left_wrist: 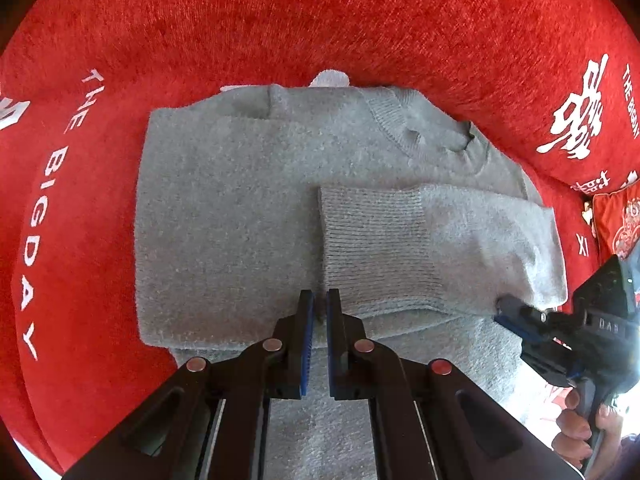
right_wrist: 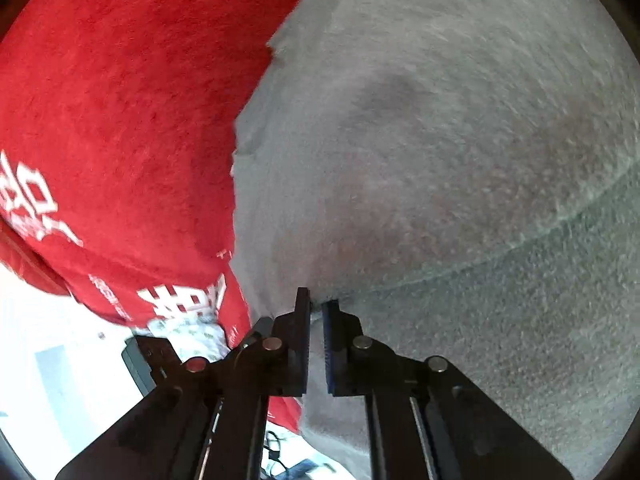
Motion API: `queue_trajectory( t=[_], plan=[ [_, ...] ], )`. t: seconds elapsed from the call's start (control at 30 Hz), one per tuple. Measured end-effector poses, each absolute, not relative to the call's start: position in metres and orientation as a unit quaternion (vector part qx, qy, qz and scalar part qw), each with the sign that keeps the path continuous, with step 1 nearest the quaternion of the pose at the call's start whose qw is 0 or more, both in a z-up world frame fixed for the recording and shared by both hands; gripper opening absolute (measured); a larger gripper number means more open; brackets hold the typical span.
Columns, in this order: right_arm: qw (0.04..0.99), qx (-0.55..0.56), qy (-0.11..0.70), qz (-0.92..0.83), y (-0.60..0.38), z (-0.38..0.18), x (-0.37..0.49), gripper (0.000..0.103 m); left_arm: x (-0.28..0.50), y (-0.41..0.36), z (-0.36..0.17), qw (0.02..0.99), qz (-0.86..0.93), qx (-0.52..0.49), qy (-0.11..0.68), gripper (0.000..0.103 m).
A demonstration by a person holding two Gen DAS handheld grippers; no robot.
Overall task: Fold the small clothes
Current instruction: 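Fold the sweater side edge inward over the sleeve with the right gripper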
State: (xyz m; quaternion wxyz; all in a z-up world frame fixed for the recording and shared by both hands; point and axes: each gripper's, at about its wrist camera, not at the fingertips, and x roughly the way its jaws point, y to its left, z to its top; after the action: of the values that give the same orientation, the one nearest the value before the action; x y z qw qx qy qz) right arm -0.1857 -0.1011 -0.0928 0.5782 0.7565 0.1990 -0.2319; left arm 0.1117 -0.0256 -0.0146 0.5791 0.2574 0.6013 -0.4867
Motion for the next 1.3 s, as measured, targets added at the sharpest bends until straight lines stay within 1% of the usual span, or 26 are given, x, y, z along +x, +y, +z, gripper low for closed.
queue_trajectory(
  t=[0.13, 0.17, 0.2, 0.3, 0.43, 0.5, 0.57, 0.63, 0.67, 0.73, 0.83, 0.93, 1.03, 1.1, 1.13, 1.27, 1.3],
  plan=[
    [0.563, 0.747, 0.265, -0.234, -0.092, -0.104, -0.184, 0.006, 0.115, -0.022, -0.012, 0.589, -0.477, 0.261, 0.598, 0.005],
    [0.563, 0.747, 0.269, -0.23, -0.091, -0.104, -0.184, 0.006, 0.115, -0.021, -0.007, 0.591, -0.48, 0.259, 0.595, 0.005],
    [0.569, 0.738, 0.283, -0.228, -0.092, -0.098, -0.183, 0.011, 0.114, -0.022, -0.003, 0.592, -0.482, 0.259, 0.591, 0.005],
    [0.616, 0.686, 0.32, -0.218, -0.097, -0.069, -0.184, 0.012, 0.107, -0.025, 0.012, 0.595, -0.502, 0.266, 0.569, 0.005],
    [0.678, 0.574, 0.357, -0.289, -0.116, -0.025, -0.198, 0.012, 0.089, -0.044, 0.015, 0.586, -0.521, 0.267, 0.56, 0.005],
    [0.679, 0.551, 0.37, -0.312, -0.126, -0.024, -0.205, 0.012, 0.079, -0.054, 0.003, 0.58, -0.517, 0.277, 0.566, 0.005],
    [0.665, 0.532, 0.404, -0.334, -0.135, -0.035, -0.211, 0.012, 0.072, -0.058, -0.013, 0.581, -0.497, 0.3, 0.57, 0.005],
    [0.644, 0.519, 0.438, -0.352, -0.138, -0.05, -0.219, 0.012, 0.07, -0.055, -0.016, 0.587, -0.498, 0.297, 0.564, 0.005],
    [0.64, 0.518, 0.444, -0.355, -0.139, -0.055, -0.224, 0.007, 0.071, -0.053, -0.015, 0.587, -0.498, 0.298, 0.564, 0.005],
    [0.649, 0.526, 0.425, -0.347, -0.137, -0.056, -0.236, 0.007, 0.072, -0.05, -0.014, 0.586, -0.496, 0.302, 0.565, 0.005],
    [0.646, 0.526, 0.424, -0.356, -0.136, -0.053, -0.244, 0.007, 0.075, -0.047, -0.011, 0.59, -0.485, 0.31, 0.566, 0.005],
    [0.635, 0.544, 0.418, -0.354, -0.136, -0.05, -0.245, 0.009, 0.072, -0.046, -0.006, 0.596, -0.474, 0.318, 0.564, 0.005],
    [0.632, 0.553, 0.416, -0.349, -0.135, -0.045, -0.245, 0.021, 0.067, -0.044, 0.0, 0.596, -0.472, 0.327, 0.562, 0.005],
    [0.635, 0.548, 0.419, -0.348, -0.132, -0.039, -0.245, 0.043, 0.062, -0.043, 0.002, 0.595, -0.473, 0.331, 0.559, 0.005],
    [0.637, 0.544, 0.422, -0.346, -0.129, -0.036, -0.246, 0.045, 0.061, -0.043, 0.003, 0.595, -0.472, 0.334, 0.559, 0.005],
    [0.636, 0.549, 0.427, -0.335, -0.125, -0.034, -0.254, 0.047, 0.057, -0.043, 0.002, 0.593, -0.465, 0.339, 0.563, 0.005],
    [0.634, 0.551, 0.428, -0.334, -0.123, -0.035, -0.254, 0.049, 0.056, -0.043, 0.001, 0.594, -0.463, 0.34, 0.563, 0.005]
  ],
)
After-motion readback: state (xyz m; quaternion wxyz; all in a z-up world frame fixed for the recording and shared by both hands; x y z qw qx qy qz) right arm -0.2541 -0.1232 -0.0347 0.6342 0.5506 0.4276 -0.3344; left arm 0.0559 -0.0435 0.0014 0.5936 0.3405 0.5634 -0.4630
